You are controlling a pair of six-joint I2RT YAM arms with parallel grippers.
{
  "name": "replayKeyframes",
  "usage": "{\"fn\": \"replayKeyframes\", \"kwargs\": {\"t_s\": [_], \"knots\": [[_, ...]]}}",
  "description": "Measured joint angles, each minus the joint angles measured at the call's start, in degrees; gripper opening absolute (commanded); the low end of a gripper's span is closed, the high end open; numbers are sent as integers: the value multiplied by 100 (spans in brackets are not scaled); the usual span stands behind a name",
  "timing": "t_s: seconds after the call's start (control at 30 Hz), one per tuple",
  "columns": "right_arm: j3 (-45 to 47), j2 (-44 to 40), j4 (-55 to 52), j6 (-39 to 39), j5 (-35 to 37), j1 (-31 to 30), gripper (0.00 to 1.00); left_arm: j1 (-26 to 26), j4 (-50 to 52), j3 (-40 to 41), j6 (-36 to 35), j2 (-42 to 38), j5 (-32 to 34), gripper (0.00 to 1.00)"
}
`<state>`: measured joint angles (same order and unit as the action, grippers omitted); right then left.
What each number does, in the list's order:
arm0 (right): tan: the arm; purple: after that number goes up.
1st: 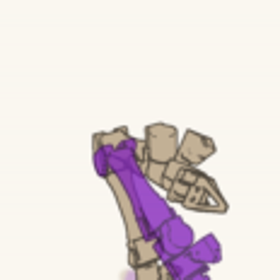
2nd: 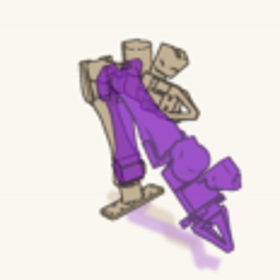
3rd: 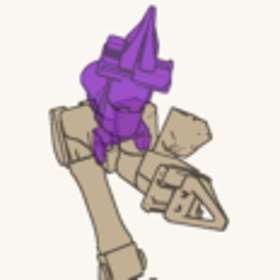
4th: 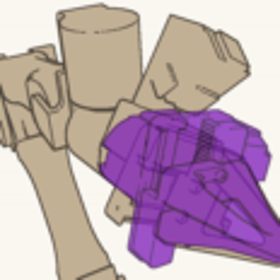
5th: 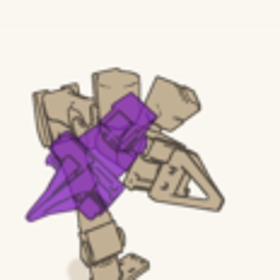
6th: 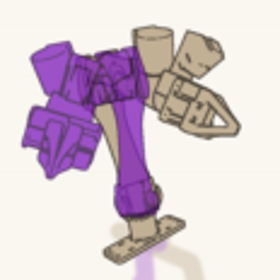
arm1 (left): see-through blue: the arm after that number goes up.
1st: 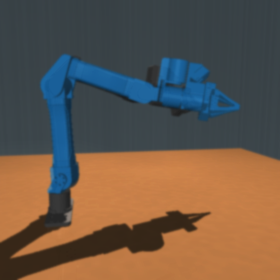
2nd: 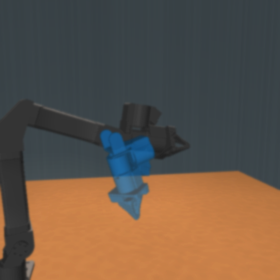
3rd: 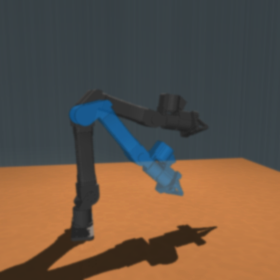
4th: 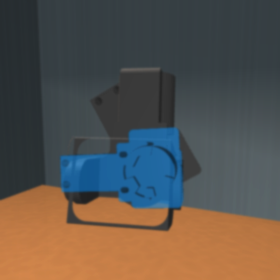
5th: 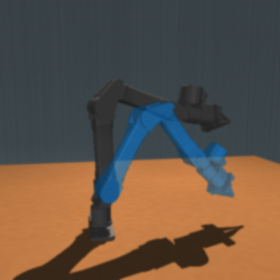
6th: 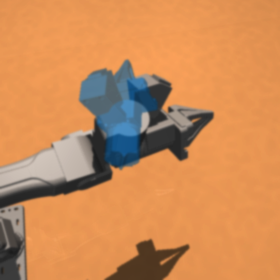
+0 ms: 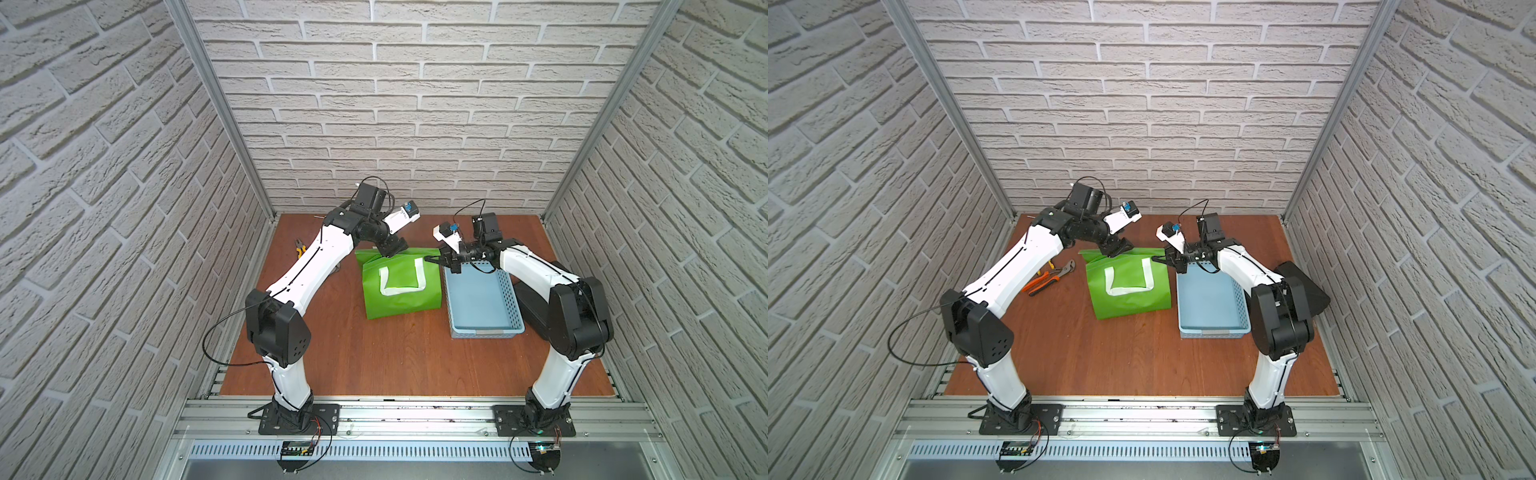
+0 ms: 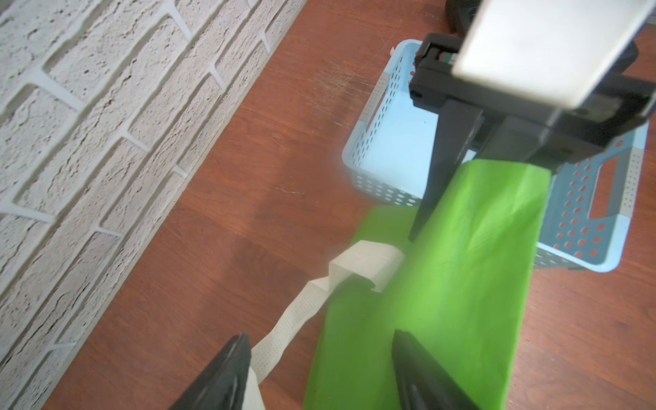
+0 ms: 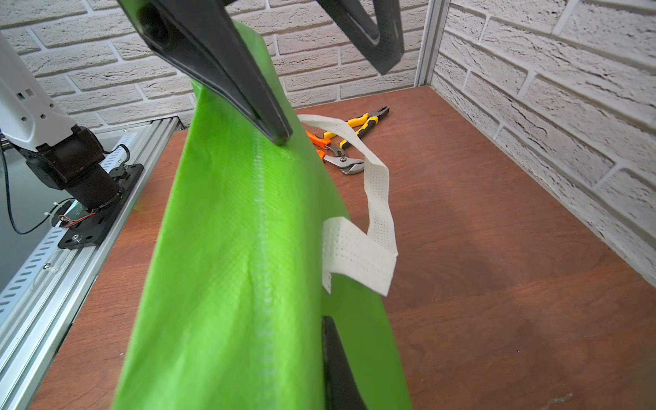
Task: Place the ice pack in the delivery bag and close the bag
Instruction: Seal the delivery bag at the center of the board.
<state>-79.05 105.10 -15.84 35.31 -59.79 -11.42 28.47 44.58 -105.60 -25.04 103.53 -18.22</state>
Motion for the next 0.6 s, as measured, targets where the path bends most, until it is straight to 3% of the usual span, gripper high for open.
{"fn": "replayKeyframes", "kwargs": {"t_s": [0.33, 0.47, 0.6], "knots": [[35, -17, 39, 4, 31, 0, 20, 151, 22, -140, -114, 306, 4, 68], [118, -120, 22, 48, 81, 4, 34, 199, 20, -184, -140, 431, 50, 67], [232, -306, -44, 166, 162, 39, 56, 223, 20, -192, -153, 470, 146, 67]]}}
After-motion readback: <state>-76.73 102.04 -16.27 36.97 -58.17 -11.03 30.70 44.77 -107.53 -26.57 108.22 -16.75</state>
